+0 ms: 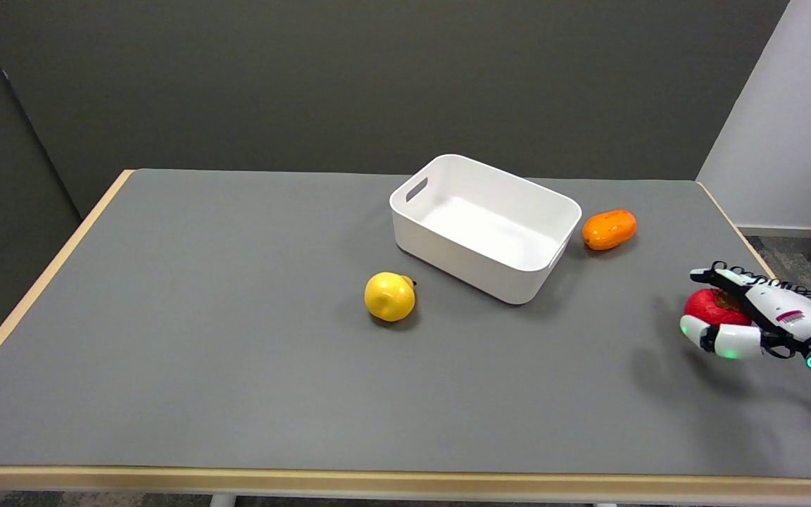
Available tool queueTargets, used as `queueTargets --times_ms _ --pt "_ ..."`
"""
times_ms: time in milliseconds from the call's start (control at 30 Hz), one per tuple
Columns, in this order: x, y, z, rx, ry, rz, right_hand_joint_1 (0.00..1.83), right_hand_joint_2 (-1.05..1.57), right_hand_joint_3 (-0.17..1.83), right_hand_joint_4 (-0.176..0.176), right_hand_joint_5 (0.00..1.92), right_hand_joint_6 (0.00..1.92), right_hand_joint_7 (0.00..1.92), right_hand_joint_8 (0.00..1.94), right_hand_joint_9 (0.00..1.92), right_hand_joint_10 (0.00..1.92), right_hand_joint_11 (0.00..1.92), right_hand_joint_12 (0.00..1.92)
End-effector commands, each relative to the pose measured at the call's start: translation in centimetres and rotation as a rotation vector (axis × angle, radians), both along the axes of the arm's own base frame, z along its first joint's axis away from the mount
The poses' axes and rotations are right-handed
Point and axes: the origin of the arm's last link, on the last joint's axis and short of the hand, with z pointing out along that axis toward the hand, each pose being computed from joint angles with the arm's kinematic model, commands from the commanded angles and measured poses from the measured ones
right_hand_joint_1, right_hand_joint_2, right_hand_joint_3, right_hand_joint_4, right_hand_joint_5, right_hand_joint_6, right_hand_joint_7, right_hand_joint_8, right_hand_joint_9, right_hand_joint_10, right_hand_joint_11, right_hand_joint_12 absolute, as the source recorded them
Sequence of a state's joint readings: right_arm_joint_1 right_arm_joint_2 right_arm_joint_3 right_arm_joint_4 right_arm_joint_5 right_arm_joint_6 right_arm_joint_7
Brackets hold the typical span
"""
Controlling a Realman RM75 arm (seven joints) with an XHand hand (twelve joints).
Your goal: Pick up tomato.
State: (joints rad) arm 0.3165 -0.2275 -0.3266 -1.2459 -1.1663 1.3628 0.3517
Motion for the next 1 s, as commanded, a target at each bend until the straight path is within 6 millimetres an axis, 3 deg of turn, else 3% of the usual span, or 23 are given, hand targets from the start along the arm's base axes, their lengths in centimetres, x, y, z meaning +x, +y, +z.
queueTargets --times_ms 33,133,200,233,267,300,433,700,1000 --pt "0.7 -0.7 -0.4 0.023 0.014 0.053 0.79 0.71 0.95 0.101 0.28 0.63 0.40 0.45 0.40 0.86 0.30 1.39" --pt "1.1 -1.0 -0.1 0.020 0.027 0.073 0.94 0.81 0.91 0.095 0.32 0.95 0.55 0.71 0.54 1.09 0.46 1.52" --pt "1.2 -1.2 -0.1 0.019 0.029 0.083 1.25 1.11 0.34 0.085 0.36 1.20 0.65 1.42 0.61 1.24 0.53 1.80" --pt "1.3 -1.3 0.0 0.018 0.030 0.086 1.29 1.20 0.19 0.022 0.38 1.38 0.65 1.51 0.64 1.40 0.58 1.86" --pt "1.4 -1.4 0.0 0.018 0.034 0.092 1.29 1.27 0.09 -0.057 0.40 1.56 0.63 1.49 0.66 1.59 0.65 1.88" --pt "1.6 -1.5 0.1 0.017 0.036 0.103 1.29 1.30 0.05 -0.110 0.42 1.69 0.63 1.48 0.68 1.71 0.69 1.90" --pt "2.3 -2.2 0.0 0.036 0.046 0.150 1.29 1.20 0.24 -0.105 0.46 1.68 0.64 1.47 0.71 1.70 0.70 1.92" --pt "5.6 -5.5 -1.1 0.132 0.080 0.329 1.30 1.18 0.25 -0.112 0.48 1.65 0.68 1.43 0.73 1.66 0.80 1.92" --pt "11.9 -12.0 -4.3 0.313 0.113 0.570 1.31 1.17 0.25 -0.113 0.49 1.65 0.69 1.42 0.74 1.66 0.83 1.92"
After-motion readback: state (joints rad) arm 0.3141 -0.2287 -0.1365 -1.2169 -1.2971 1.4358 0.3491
